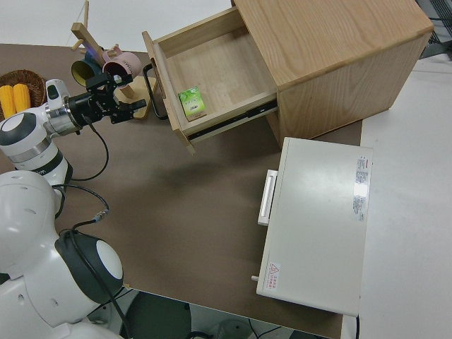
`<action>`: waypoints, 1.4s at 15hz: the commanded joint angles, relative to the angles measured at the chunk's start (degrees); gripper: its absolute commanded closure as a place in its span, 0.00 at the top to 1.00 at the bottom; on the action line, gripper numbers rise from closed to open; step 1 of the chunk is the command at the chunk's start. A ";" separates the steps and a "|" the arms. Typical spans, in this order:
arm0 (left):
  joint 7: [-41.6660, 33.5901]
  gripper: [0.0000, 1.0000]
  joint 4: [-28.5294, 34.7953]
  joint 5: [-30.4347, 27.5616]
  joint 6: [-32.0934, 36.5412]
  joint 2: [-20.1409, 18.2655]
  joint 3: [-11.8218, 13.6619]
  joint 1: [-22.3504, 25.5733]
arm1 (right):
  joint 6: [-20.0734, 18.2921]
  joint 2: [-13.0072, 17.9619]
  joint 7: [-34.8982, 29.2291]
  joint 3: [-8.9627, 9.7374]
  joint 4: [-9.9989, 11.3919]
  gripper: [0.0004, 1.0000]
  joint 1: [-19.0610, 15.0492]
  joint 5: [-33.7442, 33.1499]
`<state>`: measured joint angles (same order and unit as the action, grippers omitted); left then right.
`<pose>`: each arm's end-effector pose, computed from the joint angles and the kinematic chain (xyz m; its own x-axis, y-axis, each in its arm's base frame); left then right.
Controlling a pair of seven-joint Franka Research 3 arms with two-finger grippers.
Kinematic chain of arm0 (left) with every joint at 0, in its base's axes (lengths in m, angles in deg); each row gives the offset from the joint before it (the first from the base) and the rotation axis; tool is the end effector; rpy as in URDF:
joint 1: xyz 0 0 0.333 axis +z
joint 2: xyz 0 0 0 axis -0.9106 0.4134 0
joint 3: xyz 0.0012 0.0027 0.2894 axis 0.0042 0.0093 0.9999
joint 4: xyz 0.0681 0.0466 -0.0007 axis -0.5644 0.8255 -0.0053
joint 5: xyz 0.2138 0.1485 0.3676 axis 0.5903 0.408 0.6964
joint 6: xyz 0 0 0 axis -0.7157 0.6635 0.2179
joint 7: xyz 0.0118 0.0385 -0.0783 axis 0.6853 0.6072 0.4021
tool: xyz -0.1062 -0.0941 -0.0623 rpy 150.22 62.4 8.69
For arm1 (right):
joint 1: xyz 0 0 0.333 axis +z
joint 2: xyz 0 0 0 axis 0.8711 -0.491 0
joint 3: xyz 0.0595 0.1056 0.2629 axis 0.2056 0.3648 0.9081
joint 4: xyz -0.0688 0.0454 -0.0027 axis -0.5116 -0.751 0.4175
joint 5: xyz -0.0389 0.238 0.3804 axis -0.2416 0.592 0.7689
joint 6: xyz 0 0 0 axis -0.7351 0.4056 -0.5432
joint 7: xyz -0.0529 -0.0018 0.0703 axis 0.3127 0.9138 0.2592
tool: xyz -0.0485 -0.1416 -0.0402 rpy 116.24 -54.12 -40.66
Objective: Slide drawer open with right arm
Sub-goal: 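Pull the handle toward the robot with the right gripper, sliding the drawer out, then open the right gripper and release the drawer handle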
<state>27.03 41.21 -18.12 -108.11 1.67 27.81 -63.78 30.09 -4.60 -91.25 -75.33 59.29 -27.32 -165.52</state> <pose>0.6174 -0.0168 0.5528 0.9982 -0.0507 -0.0332 -0.0506 -0.9987 0.0035 0.6196 0.3316 0.3526 0.8626 0.4951 -0.1038 0.1263 -0.0121 0.9919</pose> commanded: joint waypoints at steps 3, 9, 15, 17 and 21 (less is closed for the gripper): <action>-0.56 0.99 -1.49 0.98 1.13 0.65 -0.37 0.22 | -1.79 -0.61 -4.51 0.03 -4.55 0.99 2.49 9.28; -0.56 0.99 -1.40 0.98 1.13 0.65 -0.37 0.22 | -1.88 3.68 -4.70 0.03 -9.30 0.99 2.94 22.99; -0.56 0.99 -1.49 0.98 1.13 0.65 -0.37 0.22 | 0.76 12.20 -4.44 0.12 -9.57 0.99 -1.36 37.57; -0.56 0.99 -1.49 0.98 1.13 0.65 -0.37 0.22 | 2.08 14.76 -4.17 0.38 -9.57 0.99 -3.82 42.33; -0.56 0.99 -1.49 0.98 1.13 0.65 -0.37 0.22 | 2.95 18.45 -4.43 6.34 -9.57 0.99 -12.77 48.13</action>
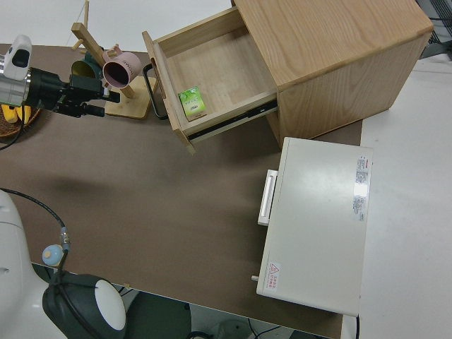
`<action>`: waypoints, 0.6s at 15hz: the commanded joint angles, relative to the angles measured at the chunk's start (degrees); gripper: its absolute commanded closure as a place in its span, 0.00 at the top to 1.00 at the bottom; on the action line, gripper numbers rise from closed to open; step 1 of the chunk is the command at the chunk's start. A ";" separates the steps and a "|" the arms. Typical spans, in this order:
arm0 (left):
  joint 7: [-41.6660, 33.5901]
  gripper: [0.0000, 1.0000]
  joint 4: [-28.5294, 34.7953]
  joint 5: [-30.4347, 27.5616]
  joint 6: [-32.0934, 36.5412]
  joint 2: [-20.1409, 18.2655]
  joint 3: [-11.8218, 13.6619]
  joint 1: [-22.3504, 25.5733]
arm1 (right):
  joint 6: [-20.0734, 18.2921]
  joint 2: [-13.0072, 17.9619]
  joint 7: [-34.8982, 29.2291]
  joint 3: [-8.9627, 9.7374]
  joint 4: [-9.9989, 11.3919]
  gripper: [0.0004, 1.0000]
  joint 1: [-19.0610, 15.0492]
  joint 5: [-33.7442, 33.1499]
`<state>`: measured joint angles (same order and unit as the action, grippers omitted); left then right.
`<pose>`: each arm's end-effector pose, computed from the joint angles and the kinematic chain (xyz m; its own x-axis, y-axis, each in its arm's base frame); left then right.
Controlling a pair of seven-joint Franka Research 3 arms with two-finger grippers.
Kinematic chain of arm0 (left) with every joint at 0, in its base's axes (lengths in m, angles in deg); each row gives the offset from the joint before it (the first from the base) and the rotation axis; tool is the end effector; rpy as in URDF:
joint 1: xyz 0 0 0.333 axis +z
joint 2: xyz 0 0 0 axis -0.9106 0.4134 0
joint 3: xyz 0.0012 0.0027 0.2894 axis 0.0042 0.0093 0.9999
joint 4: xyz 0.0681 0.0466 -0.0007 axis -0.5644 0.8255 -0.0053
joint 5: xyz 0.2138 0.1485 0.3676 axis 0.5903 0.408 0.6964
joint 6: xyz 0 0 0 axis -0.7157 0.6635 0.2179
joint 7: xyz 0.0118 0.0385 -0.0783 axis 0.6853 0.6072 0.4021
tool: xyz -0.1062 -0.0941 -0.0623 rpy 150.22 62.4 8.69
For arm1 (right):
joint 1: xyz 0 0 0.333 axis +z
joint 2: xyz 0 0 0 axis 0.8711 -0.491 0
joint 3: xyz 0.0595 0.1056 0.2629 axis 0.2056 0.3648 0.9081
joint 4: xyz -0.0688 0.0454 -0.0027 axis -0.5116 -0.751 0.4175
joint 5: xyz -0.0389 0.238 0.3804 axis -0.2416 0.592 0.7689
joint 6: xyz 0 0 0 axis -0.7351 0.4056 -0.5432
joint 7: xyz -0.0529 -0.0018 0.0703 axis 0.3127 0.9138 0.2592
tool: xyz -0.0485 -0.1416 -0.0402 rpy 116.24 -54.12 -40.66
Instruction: Slide drawer open with right arm
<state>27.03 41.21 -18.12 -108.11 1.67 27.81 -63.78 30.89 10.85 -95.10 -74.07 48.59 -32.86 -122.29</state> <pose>0.6174 -0.0168 0.5528 0.9982 -0.0507 -0.0332 -0.0506 -0.9987 0.0035 0.5785 0.3123 0.5241 0.9744 0.1864 0.1254 0.0649 -0.7681 0.6370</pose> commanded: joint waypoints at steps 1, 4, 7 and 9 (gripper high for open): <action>-0.56 0.99 -1.49 0.98 1.13 0.65 -0.37 0.22 | 2.59 4.05 -0.50 6.49 1.13 0.99 -10.04 7.09; -0.56 0.99 -1.49 0.98 1.13 0.65 -0.37 0.22 | 4.34 6.68 0.29 7.38 1.13 0.99 -16.11 14.65; -0.56 0.99 -1.49 0.98 1.13 0.65 -0.37 0.22 | 5.58 8.71 3.44 7.38 1.31 0.99 -22.44 22.99; -0.56 0.99 -1.49 0.98 1.13 0.65 -0.37 0.22 | 6.63 9.77 6.60 7.38 1.22 0.99 -27.01 28.71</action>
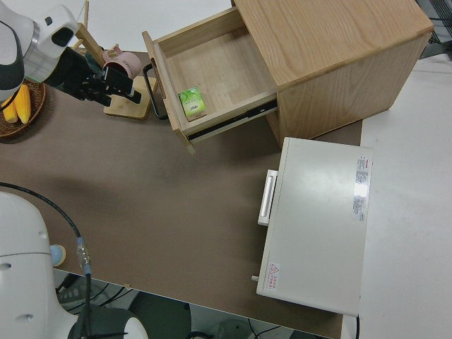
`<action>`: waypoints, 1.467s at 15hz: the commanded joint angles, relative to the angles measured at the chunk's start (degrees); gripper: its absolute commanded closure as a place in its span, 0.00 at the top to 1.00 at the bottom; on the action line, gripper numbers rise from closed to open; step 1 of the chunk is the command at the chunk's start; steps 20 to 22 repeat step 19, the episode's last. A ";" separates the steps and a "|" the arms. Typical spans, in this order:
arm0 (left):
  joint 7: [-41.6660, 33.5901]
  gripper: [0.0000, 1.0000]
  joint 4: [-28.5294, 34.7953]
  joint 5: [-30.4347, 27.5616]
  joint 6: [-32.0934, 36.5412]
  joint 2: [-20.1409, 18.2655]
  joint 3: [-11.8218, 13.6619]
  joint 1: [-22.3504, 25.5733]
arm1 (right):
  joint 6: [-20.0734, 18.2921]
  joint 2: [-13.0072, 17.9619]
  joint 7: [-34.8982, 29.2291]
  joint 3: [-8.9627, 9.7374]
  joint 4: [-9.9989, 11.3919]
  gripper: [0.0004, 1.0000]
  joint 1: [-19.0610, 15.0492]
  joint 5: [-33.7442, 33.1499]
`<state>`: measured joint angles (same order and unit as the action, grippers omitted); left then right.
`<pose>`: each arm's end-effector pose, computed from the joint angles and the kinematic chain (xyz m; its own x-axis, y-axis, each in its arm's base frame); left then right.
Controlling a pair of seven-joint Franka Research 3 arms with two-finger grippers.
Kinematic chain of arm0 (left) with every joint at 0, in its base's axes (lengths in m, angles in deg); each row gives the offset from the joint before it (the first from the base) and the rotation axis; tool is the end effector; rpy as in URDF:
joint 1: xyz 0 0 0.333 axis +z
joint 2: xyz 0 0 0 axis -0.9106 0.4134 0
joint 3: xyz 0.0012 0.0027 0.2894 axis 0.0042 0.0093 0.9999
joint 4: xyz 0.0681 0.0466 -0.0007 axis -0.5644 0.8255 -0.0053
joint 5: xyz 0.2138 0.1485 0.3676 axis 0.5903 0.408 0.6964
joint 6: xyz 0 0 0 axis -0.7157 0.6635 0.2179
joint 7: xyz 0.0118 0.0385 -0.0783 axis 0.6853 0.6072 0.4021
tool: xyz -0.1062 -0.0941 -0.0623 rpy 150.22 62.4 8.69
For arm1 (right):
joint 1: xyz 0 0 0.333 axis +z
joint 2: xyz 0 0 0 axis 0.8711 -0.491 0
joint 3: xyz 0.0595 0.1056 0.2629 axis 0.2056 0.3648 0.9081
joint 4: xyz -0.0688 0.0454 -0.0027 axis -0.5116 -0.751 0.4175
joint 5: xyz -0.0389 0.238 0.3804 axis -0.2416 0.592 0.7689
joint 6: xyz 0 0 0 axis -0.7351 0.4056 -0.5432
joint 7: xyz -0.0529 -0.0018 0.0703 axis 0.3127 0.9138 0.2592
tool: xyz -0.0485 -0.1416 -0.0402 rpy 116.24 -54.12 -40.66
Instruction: Slide drawer open with right arm
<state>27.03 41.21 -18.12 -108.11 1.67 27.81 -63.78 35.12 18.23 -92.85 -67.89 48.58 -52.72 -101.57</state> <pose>0.6174 -0.0168 0.5528 0.9982 -0.0507 -0.0332 -0.0506 -0.9987 0.0035 0.5973 0.2112 0.5838 0.9927 -0.0209 0.1185 -0.0552 -0.9542 0.2942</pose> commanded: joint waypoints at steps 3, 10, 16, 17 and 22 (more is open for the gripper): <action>-0.55 0.99 -1.49 0.98 1.13 0.65 -0.37 0.22 | 4.34 2.83 7.97 1.02 1.67 0.99 -12.08 13.80; -0.55 0.99 -1.49 0.98 1.13 0.65 -0.37 0.22 | 8.64 1.16 15.62 0.67 3.69 0.99 -18.42 20.23; -0.55 0.99 -1.49 0.98 1.13 0.65 -0.37 0.22 | 8.56 0.19 15.72 0.58 3.60 0.99 -20.27 23.22; -0.55 0.99 -1.49 0.98 1.13 0.65 -0.37 0.22 | 8.64 0.19 15.54 0.50 3.60 0.99 -20.18 22.88; -0.55 0.99 -1.49 0.98 1.13 0.65 -0.37 0.22 | 8.56 0.19 15.54 0.50 3.60 0.99 -20.00 22.52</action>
